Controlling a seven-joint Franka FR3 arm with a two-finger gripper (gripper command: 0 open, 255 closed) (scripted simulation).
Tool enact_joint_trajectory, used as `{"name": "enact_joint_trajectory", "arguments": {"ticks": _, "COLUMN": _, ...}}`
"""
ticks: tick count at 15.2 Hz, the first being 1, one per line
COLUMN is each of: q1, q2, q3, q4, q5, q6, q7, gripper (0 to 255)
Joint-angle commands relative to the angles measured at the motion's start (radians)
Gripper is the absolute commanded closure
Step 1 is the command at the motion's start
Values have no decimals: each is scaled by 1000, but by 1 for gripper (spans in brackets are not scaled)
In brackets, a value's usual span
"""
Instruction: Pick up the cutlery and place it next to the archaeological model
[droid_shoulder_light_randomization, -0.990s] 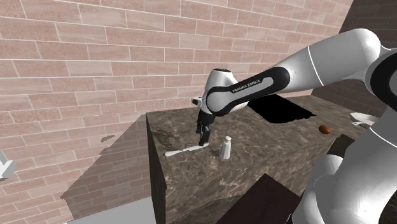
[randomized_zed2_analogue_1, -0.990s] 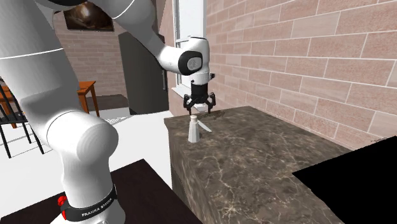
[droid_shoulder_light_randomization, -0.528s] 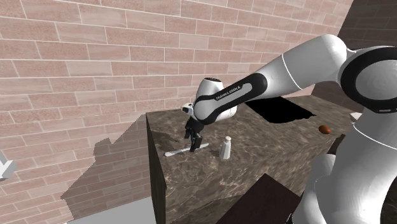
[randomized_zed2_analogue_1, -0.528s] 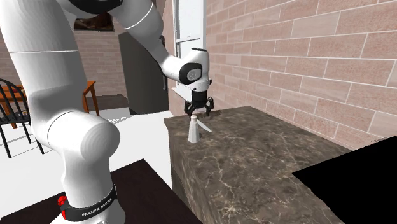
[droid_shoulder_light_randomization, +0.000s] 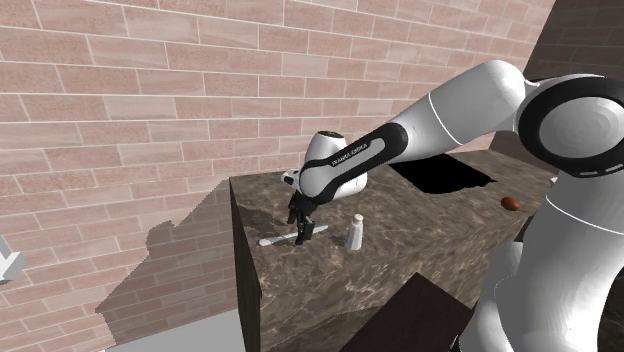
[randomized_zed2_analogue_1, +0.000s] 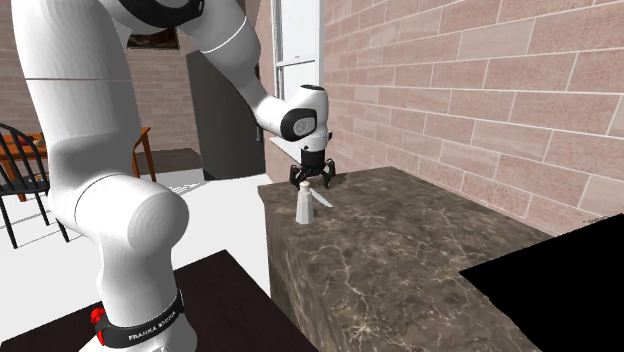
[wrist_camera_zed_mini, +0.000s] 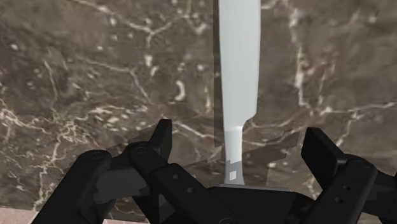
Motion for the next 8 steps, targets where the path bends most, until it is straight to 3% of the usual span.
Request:
{"name": "enact_joint_trajectory", "arguments": {"ticks": 1, "q1": 0, "q2": 0, "q3": 0, "q4": 0, "q5": 0, "q6": 1, "q7": 0, "gripper": 0}}
{"name": "enact_joint_trajectory", "arguments": {"ticks": 4, "q1": 0, "q2": 0, "q3": 0, "q4": 0, "q5": 0, "q6": 0, "q7": 0, "gripper": 0}}
{"name": "enact_joint_trajectory", "arguments": {"ticks": 5, "q1": 0, "q2": 0, "q3": 0, "q4": 0, "q5": 0, "q6": 0, "q7": 0, "gripper": 255}}
{"name": "enact_joint_trajectory", "arguments": {"ticks": 8, "q1": 0, "q2": 0, "q3": 0, "q4": 1, "q5": 0, "q6": -1, "q7": 0, "gripper": 255}}
